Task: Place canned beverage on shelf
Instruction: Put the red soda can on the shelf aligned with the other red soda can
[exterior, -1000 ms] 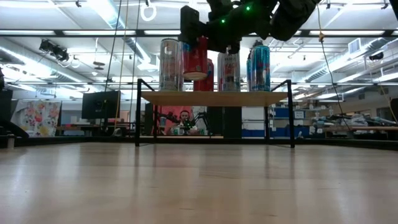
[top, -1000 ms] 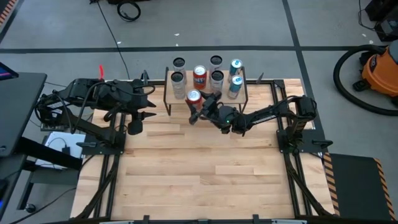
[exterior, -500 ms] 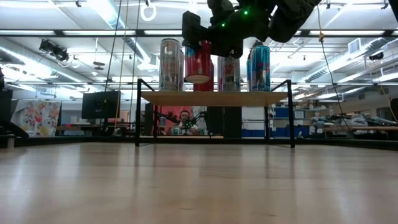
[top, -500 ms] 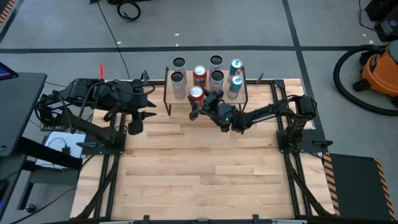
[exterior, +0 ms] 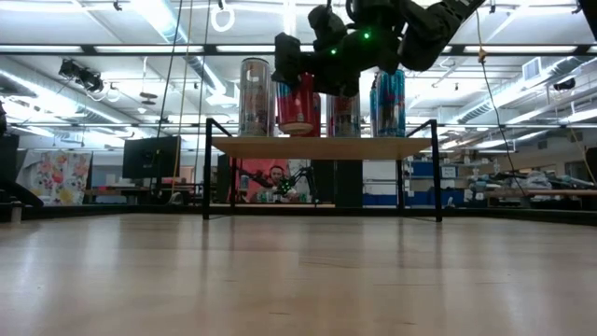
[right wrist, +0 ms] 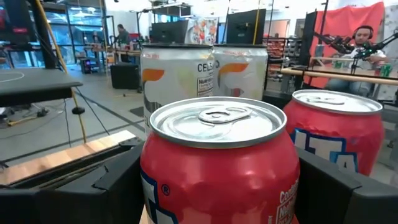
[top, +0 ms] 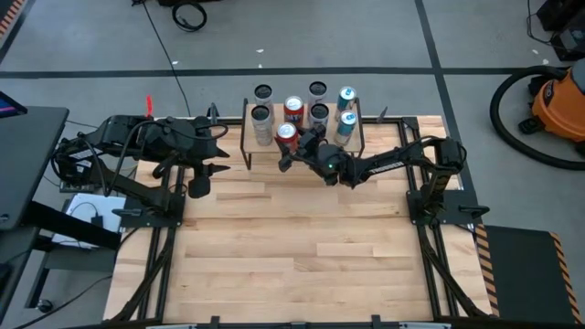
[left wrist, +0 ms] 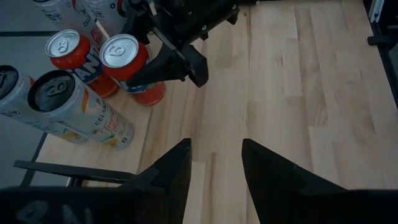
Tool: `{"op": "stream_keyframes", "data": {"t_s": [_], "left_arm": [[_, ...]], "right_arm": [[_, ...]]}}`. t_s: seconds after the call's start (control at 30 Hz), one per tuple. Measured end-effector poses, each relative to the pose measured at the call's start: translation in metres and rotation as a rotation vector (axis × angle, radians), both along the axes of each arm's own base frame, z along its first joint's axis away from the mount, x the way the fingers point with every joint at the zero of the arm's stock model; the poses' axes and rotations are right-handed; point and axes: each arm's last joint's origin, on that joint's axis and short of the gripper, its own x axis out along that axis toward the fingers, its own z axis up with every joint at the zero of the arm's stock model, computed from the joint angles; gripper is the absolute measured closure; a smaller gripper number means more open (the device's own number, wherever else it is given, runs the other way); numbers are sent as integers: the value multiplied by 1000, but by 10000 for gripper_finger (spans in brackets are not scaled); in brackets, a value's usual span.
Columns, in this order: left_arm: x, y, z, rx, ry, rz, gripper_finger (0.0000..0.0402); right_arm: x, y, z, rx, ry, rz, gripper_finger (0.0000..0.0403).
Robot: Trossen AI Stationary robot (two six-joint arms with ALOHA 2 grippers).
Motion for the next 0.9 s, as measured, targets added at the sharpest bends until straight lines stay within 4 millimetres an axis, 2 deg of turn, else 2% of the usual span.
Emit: {"op": "stream_keyframes", "data": {"t_s": [0.33, 0.5, 0.9], "left_arm": [[0, 0, 0, 0, 0, 0, 251], [0, 0, 0, 0, 2, 0, 251], [0, 0, -1, 3, 9, -2, 251]], "right_arm": [[1, -13, -8, 34, -5, -14, 73], [5, -16, -15, 24, -44, -27, 80], [6, -3, -13, 12, -41, -58, 63]]}}
